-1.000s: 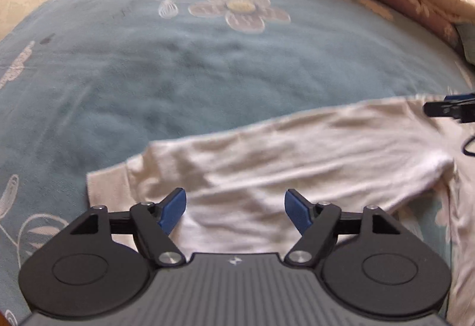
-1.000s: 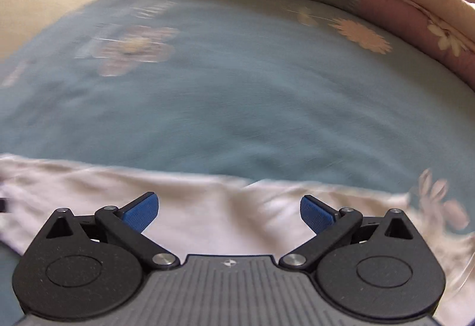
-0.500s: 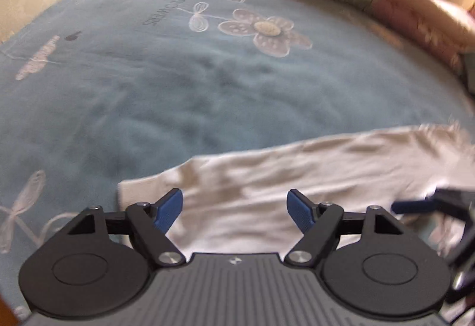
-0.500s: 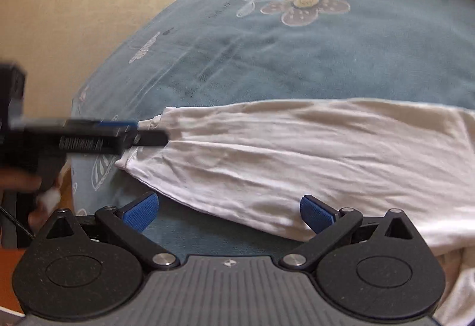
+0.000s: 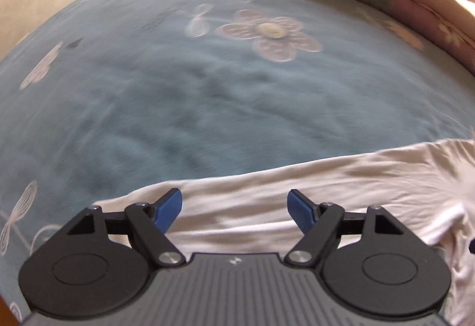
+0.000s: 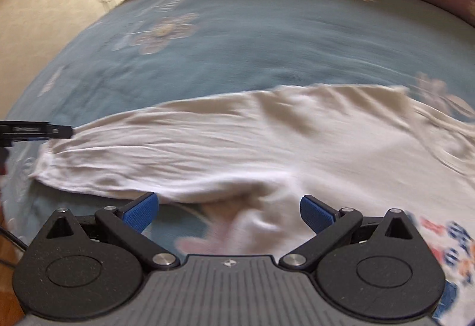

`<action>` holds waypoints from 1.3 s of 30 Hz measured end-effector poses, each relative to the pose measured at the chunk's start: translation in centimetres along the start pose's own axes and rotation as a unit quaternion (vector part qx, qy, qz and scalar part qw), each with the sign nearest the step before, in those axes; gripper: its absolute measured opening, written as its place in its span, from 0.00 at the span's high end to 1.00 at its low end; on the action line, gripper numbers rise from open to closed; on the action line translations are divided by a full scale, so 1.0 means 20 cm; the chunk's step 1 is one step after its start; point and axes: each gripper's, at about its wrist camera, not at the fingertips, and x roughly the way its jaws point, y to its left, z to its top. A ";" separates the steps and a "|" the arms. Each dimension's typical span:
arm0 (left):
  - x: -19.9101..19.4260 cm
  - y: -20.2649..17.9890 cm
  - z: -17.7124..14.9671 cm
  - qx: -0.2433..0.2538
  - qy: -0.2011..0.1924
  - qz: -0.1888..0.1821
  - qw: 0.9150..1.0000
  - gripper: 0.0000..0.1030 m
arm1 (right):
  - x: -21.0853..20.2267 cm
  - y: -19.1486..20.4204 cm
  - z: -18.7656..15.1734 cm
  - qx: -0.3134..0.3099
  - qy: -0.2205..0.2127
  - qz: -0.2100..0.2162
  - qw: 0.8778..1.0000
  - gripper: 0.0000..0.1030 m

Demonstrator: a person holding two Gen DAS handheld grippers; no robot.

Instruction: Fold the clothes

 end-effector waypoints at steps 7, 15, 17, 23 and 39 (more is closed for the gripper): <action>-0.01 -0.51 0.06 0.069 -0.004 -0.076 0.995 0.23 | -0.08 -0.35 -0.06 0.058 0.022 -0.090 0.994 0.00; -0.10 -1.07 -0.02 0.184 -0.007 -0.141 0.973 0.22 | -0.23 -0.59 -0.13 0.089 0.039 -0.097 0.991 0.00; -0.12 -1.18 -0.06 0.197 0.000 -0.170 0.965 0.22 | -0.27 -0.63 -0.16 0.088 0.041 -0.097 0.991 0.00; -0.14 -1.47 -0.22 0.242 0.029 -0.250 0.937 0.21 | -0.38 -0.78 -0.30 0.066 0.040 -0.080 0.994 0.00; -0.14 -1.35 -0.53 0.386 0.072 -0.209 0.895 0.15 | -0.67 -0.96 -0.94 -0.131 0.066 -0.046 0.988 0.00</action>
